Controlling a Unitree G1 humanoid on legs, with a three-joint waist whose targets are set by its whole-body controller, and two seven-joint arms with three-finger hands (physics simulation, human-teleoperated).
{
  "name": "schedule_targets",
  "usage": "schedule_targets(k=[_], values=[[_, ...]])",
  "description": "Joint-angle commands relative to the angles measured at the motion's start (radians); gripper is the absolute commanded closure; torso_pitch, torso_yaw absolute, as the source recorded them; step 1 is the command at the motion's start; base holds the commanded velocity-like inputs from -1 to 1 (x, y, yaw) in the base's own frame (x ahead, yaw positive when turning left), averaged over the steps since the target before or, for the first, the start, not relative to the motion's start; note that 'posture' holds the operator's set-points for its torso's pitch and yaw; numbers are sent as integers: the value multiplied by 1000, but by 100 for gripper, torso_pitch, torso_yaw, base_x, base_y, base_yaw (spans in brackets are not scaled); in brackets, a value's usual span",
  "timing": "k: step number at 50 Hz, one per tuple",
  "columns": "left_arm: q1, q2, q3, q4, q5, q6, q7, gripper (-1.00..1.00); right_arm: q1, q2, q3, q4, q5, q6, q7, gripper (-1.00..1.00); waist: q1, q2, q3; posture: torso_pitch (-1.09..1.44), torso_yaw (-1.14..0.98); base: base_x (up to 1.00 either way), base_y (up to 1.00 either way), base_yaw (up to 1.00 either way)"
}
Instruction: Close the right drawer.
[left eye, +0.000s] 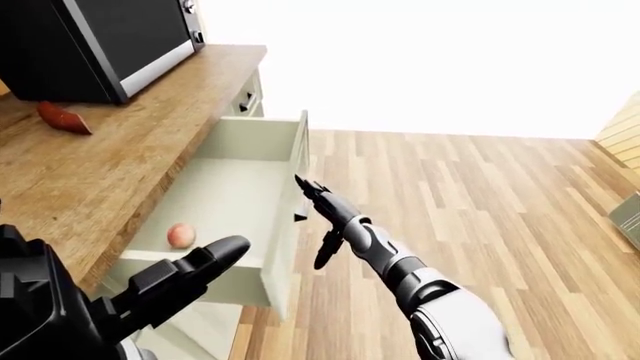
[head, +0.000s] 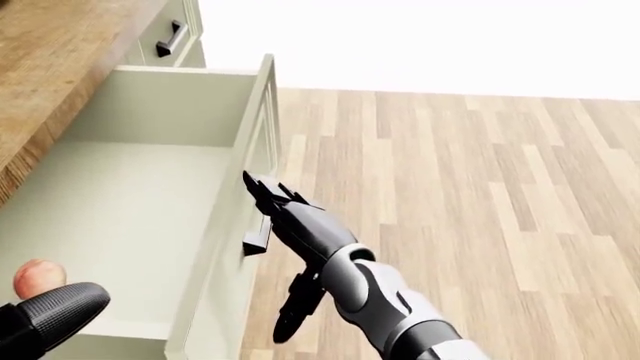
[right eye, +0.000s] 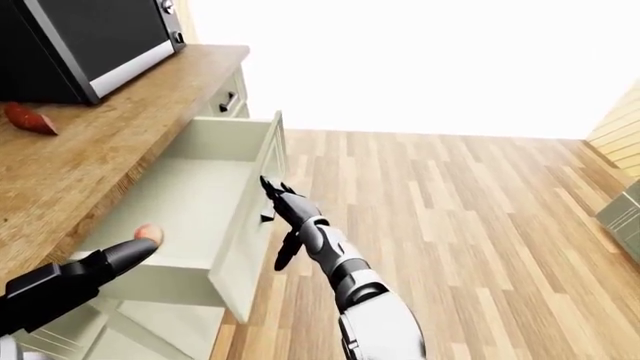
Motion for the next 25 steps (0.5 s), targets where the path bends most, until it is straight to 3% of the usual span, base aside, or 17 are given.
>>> schedule_targets(k=[1, 14, 25], values=[[-9, 1, -1, -23, -4, -8, 8, -100, -23, 28, 32, -12, -51, -68, 69, -100, 11, 3, -14, 0, 0, 0, 0, 0], [-5, 7, -4, -23, -5, -4, 14, -100, -18, 33, 25, -10, -67, -66, 67, -100, 15, 3, -14, 0, 0, 0, 0, 0], [-4, 12, -6, -23, -4, -1, 16, -100, -55, -33, 4, -37, -11, -64, 55, -100, 17, 2, -9, 0, 0, 0, 0, 0]])
